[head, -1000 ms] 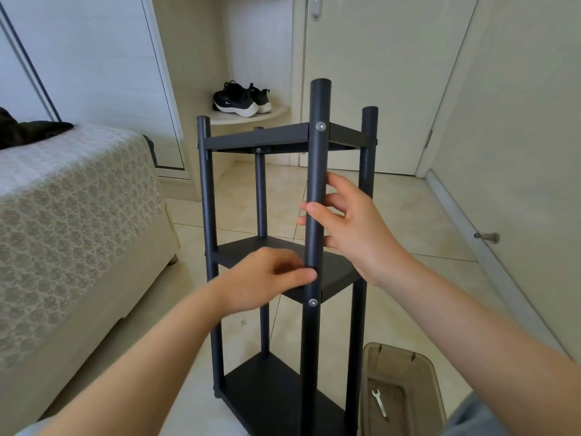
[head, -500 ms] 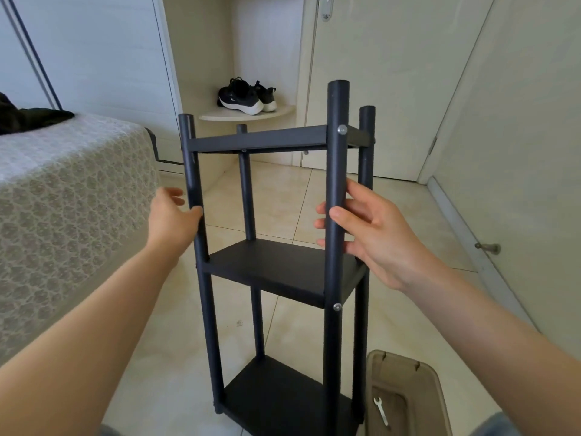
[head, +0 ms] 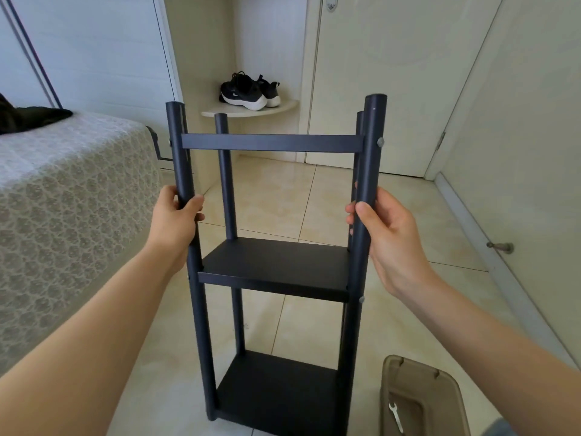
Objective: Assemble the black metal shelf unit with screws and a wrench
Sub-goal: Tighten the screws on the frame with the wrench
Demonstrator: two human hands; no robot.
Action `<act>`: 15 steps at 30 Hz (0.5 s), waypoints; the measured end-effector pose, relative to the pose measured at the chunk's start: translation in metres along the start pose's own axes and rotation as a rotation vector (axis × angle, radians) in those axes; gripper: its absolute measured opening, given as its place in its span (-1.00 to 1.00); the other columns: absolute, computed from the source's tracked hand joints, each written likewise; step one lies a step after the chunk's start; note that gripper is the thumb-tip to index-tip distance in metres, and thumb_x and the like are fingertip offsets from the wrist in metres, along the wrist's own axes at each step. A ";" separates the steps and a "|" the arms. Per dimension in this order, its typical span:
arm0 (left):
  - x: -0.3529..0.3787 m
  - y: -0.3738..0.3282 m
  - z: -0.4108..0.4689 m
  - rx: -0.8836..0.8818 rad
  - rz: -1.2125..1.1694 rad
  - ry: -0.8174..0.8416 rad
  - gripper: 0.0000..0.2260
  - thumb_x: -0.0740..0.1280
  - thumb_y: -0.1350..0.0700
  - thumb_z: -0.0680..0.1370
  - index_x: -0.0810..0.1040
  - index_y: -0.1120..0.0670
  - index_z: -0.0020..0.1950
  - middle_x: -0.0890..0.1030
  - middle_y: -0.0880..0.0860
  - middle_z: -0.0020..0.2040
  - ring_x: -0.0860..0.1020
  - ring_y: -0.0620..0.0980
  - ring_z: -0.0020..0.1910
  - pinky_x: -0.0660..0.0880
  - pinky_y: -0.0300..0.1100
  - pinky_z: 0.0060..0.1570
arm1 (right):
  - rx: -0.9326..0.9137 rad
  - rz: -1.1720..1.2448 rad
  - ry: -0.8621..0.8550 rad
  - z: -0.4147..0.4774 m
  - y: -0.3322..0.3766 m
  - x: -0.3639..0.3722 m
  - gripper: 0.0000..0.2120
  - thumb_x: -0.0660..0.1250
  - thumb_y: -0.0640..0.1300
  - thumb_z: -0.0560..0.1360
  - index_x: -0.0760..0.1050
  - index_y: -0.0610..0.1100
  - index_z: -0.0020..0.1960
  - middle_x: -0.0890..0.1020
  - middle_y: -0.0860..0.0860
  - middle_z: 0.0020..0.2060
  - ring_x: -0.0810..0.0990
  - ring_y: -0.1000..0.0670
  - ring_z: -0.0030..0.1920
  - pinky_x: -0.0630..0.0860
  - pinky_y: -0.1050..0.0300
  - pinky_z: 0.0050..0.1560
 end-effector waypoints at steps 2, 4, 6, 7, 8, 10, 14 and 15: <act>-0.003 -0.006 0.000 0.029 -0.014 -0.019 -0.94 0.30 0.12 0.66 0.44 0.00 0.09 0.53 -0.02 -0.09 0.53 -0.08 -0.18 0.50 -0.11 0.02 | -0.009 -0.028 -0.020 0.008 -0.006 0.002 -0.81 0.21 -0.19 0.64 0.52 0.06 0.08 0.62 0.05 -0.20 0.59 0.05 -0.11 0.56 0.00 0.17; -0.005 -0.010 -0.002 0.057 -0.024 -0.044 -0.90 0.31 0.11 0.66 0.44 -0.08 0.01 0.53 -0.04 -0.10 0.53 -0.10 -0.19 0.50 -0.14 0.01 | -0.033 -0.055 -0.034 0.018 -0.010 0.004 -0.85 0.19 -0.17 0.65 0.51 0.01 0.10 0.60 0.09 -0.23 0.59 0.09 -0.14 0.56 0.16 0.05; -0.004 -0.011 -0.004 0.076 -0.023 -0.076 -0.88 0.31 0.10 0.65 0.44 -0.11 -0.01 0.53 -0.04 -0.10 0.52 -0.13 -0.19 0.48 -0.19 -0.05 | -0.040 -0.070 -0.036 0.029 -0.015 0.007 -0.86 0.18 -0.16 0.66 0.48 -0.07 0.16 0.59 0.10 -0.24 0.57 0.13 -0.19 0.54 0.29 -0.05; -0.002 -0.011 -0.003 0.084 -0.015 -0.085 -0.89 0.32 0.09 0.65 0.44 -0.11 0.00 0.53 -0.04 -0.10 0.53 -0.13 -0.19 0.46 -0.21 -0.07 | -0.031 -0.071 -0.033 0.034 -0.019 0.007 -0.85 0.17 -0.16 0.66 0.47 -0.06 0.17 0.58 0.08 -0.23 0.57 0.13 -0.20 0.54 0.30 -0.07; 0.001 -0.011 -0.003 0.089 -0.005 -0.095 -0.90 0.32 0.08 0.65 0.44 -0.11 0.02 0.54 -0.05 -0.09 0.53 -0.14 -0.19 0.45 -0.23 -0.09 | -0.020 -0.069 -0.027 0.041 -0.024 0.007 -0.85 0.17 -0.16 0.66 0.47 -0.03 0.16 0.58 0.06 -0.23 0.56 0.12 -0.20 0.56 0.27 -0.07; 0.007 -0.010 0.002 0.102 0.011 -0.125 -0.93 0.32 0.07 0.65 0.44 -0.08 0.07 0.55 -0.05 -0.07 0.54 -0.15 -0.19 0.45 -0.24 -0.09 | -0.004 -0.066 -0.017 0.058 -0.032 0.007 -0.85 0.17 -0.16 0.66 0.46 0.04 0.13 0.57 0.05 -0.23 0.55 0.10 -0.21 0.56 0.17 -0.06; 0.030 -0.008 0.028 0.128 0.086 -0.141 -0.92 0.31 0.07 0.65 0.43 -0.10 0.08 0.55 -0.05 -0.08 0.54 -0.20 -0.23 0.44 -0.26 -0.10 | 0.044 -0.078 -0.033 0.099 -0.054 0.002 -0.86 0.17 -0.13 0.66 0.46 0.06 0.11 0.57 0.09 -0.26 0.55 0.08 -0.22 0.56 0.12 -0.09; 0.036 -0.010 0.037 0.129 0.098 -0.136 -0.90 0.31 0.06 0.65 0.43 -0.14 0.05 0.55 -0.05 -0.08 0.54 -0.22 -0.23 0.45 -0.25 -0.09 | 0.057 -0.089 -0.029 0.110 -0.058 0.002 -0.87 0.17 -0.12 0.66 0.46 0.07 0.10 0.57 0.09 -0.26 0.55 0.08 -0.22 0.56 0.10 -0.08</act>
Point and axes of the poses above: each hand's wrist, its own z-axis towards the middle knuckle, its own x-axis out of the palm, y = z × x, the point moved 4 cm from there along z, towards the middle knuckle
